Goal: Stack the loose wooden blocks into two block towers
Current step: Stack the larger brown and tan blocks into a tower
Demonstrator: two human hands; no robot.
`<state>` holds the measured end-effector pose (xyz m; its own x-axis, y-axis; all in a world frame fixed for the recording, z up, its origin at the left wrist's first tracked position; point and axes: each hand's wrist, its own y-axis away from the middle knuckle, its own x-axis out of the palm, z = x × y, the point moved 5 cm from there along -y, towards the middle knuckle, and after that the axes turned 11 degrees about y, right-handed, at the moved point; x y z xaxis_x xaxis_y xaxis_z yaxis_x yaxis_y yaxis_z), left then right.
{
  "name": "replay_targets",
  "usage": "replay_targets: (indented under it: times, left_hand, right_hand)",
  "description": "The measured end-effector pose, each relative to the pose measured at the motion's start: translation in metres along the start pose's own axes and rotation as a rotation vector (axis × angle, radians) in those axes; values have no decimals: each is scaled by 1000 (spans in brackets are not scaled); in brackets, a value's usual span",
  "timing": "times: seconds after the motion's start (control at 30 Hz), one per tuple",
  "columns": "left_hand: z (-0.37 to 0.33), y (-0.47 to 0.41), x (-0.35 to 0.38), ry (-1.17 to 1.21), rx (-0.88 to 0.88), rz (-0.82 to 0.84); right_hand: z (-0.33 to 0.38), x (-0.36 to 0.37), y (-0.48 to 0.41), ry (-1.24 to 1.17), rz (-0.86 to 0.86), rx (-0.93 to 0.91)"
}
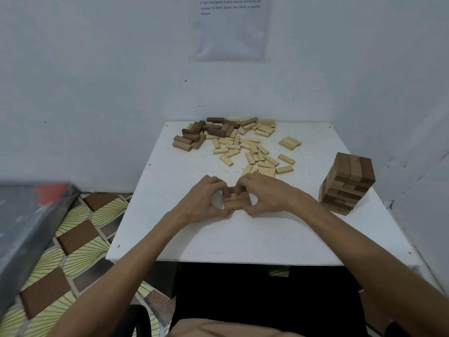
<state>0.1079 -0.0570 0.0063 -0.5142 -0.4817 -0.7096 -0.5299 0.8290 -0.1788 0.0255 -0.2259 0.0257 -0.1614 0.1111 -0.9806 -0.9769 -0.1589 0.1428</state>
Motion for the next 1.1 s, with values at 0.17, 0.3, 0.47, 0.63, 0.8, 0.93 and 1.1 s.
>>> replay_targets:
  times: [0.17, 0.3, 0.47, 0.63, 0.8, 0.93, 1.1]
  left_hand:
    - [-12, -11, -11, 71, 10, 50]
    - [-34, -31, -31, 84, 60, 82]
    - [-73, -65, -52, 73, 139, 86]
    - [-111, -98, -54, 44, 231, 122]
    - [-143, -127, -40, 50, 282, 140]
    - [-168, -145, -22, 51, 313, 177]
    - [-197, -159, 1, 42, 373, 196]
  right_hand:
    - [-3, -22, 7, 10, -23, -13]
    - [-12, -52, 17, -30, -65, 10]
    - [-28, -96, 40, -107, -151, 85]
    - [-46, -127, 72, -137, -199, 165]
    - [-70, -142, 105, -142, -257, 238]
    - [-90, -147, 132, -128, -279, 293]
    - [-112, -147, 162, -153, -284, 350]
